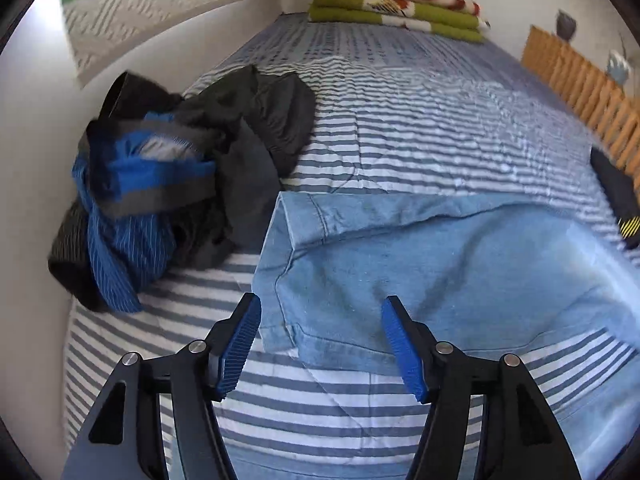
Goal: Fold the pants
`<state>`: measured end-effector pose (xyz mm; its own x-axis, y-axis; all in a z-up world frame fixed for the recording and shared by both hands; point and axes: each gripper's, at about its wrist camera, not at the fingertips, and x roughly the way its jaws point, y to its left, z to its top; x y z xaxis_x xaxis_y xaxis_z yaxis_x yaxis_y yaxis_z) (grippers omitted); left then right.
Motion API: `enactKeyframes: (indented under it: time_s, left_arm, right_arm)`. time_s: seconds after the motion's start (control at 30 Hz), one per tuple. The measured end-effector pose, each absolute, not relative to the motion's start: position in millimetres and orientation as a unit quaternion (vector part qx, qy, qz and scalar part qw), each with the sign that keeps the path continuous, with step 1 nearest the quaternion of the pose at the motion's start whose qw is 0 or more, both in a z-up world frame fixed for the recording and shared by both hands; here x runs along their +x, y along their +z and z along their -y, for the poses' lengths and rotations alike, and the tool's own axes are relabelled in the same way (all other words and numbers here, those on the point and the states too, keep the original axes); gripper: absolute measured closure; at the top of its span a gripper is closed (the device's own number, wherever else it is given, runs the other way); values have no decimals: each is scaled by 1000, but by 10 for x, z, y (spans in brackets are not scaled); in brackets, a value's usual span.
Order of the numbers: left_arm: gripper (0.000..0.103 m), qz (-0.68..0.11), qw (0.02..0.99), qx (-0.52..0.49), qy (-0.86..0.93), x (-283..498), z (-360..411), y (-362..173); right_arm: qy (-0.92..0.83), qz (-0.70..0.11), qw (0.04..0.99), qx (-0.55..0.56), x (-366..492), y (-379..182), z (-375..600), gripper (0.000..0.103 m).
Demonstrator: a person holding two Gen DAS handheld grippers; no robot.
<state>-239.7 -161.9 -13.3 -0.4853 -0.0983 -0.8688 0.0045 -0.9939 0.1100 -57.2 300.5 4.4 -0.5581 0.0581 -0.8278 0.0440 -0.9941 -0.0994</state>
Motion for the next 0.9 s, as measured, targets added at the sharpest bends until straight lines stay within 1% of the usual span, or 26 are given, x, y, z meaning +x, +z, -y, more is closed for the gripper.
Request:
enactKeyframes:
  time_s: [0.13, 0.2, 0.27, 0.37, 0.4, 0.43, 0.47, 0.5, 0.53, 0.57, 0.63, 0.67, 0.7, 0.83, 0.87, 0.9]
  left_arm:
    - [37, 209, 16, 498, -842, -2686, 1126, -363]
    - [37, 272, 16, 496, -824, -2867, 956, -556]
    - [37, 305, 22, 504, -808, -3052, 893, -753]
    - [37, 323, 27, 507, -798, -3288, 891, -947]
    - [42, 329, 30, 505, -798, -3357, 897, -986]
    - [52, 330, 32, 506, -796, -3412, 906, -1020]
    - [69, 327, 28, 511, -794, -3475, 920, -1069]
    - [77, 324, 24, 516, -792, -3547, 928, -1124]
    - [93, 327, 20, 515, -792, -3586, 923, -1155]
    - [99, 336, 19, 510, -792, -3611, 902, -1176]
    - [99, 353, 19, 493, -795, -3615, 889, -1165]
    - [99, 349, 20, 488, -800, -3619, 906, -1129]
    - [99, 339, 19, 486, -805, -3616, 937, -1069]
    - [99, 306, 31, 456, -835, -3523, 1079, -683]
    - [99, 301, 30, 448, -841, -3485, 1100, -580]
    - [99, 296, 30, 443, -846, -3445, 1119, -481]
  right_arm:
    - [876, 55, 21, -479, -848, -18, -3144, 70]
    - [872, 68, 29, -484, -984, -107, -3179, 70]
    - [864, 73, 33, -496, -1118, -227, -3221, 70]
    - [855, 89, 33, -511, -1302, -407, -3270, 70]
    - [853, 93, 32, -513, -1360, -459, -3291, 69]
    - [850, 97, 33, -516, -1414, -515, -3310, 68]
    - [848, 97, 32, -519, -1474, -572, -3342, 64]
    - [847, 96, 31, -522, -1532, -621, -3366, 59]
    - [846, 94, 28, -524, -1587, -671, -3391, 58]
    - [845, 92, 23, -527, -1641, -723, -3409, 57]
    - [840, 96, 21, -533, -1740, -823, -3421, 53]
    - [838, 99, 20, -536, -1793, -865, -3424, 49]
    - [837, 104, 17, -537, -1839, -908, -3424, 45]
    - [828, 136, 12, -544, -2009, -1056, -3404, 40]
    - [829, 140, 8, -542, -2047, -1066, -3401, 38]
    - [830, 145, 8, -538, -2083, -1069, -3399, 33]
